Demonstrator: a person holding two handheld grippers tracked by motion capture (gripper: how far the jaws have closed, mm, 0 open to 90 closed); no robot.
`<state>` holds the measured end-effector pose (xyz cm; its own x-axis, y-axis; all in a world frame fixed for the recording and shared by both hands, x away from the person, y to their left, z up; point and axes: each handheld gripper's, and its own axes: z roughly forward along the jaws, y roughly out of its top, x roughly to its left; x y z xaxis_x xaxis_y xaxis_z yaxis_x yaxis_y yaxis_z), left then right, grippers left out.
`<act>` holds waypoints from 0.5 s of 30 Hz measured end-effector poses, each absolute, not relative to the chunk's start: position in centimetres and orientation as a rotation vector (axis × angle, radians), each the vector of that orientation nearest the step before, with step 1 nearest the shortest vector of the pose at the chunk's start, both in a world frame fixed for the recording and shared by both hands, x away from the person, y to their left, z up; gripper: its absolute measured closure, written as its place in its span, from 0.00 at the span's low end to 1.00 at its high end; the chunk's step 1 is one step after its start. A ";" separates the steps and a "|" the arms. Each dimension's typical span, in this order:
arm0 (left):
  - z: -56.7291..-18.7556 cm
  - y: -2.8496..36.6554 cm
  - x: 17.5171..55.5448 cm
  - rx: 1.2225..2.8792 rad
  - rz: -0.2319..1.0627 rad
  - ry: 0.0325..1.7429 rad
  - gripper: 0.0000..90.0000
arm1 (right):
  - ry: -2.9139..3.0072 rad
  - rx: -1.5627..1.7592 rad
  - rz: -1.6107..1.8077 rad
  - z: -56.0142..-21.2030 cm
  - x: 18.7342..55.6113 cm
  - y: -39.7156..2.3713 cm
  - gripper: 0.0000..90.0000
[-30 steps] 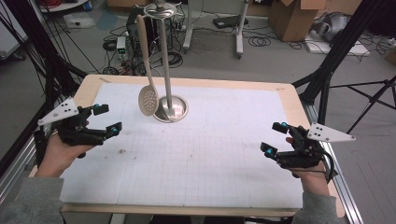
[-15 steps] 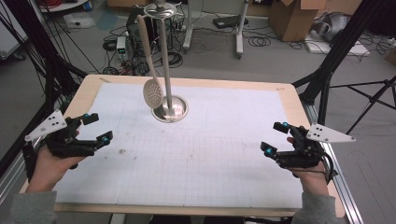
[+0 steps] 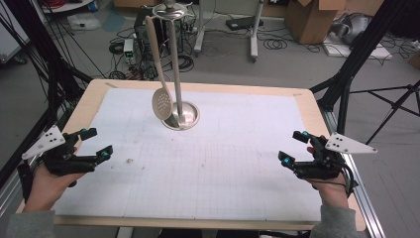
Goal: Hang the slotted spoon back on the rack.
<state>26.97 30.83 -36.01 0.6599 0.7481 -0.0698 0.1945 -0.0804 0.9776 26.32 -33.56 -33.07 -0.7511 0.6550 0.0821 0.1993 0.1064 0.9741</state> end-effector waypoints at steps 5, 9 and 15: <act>-36.5 31.1 27.1 1.628 0.557 0.807 0.14 | 2.008 0.843 1.686 -33.1 26.2 -33.7 0.11; -36.9 31.3 27.1 1.638 0.555 0.828 0.14 | 1.996 0.851 1.693 -33.2 26.2 -34.0 0.11; -37.5 31.1 27.4 1.666 0.553 0.880 0.14 | 1.991 0.865 1.686 -33.5 26.3 -34.0 0.11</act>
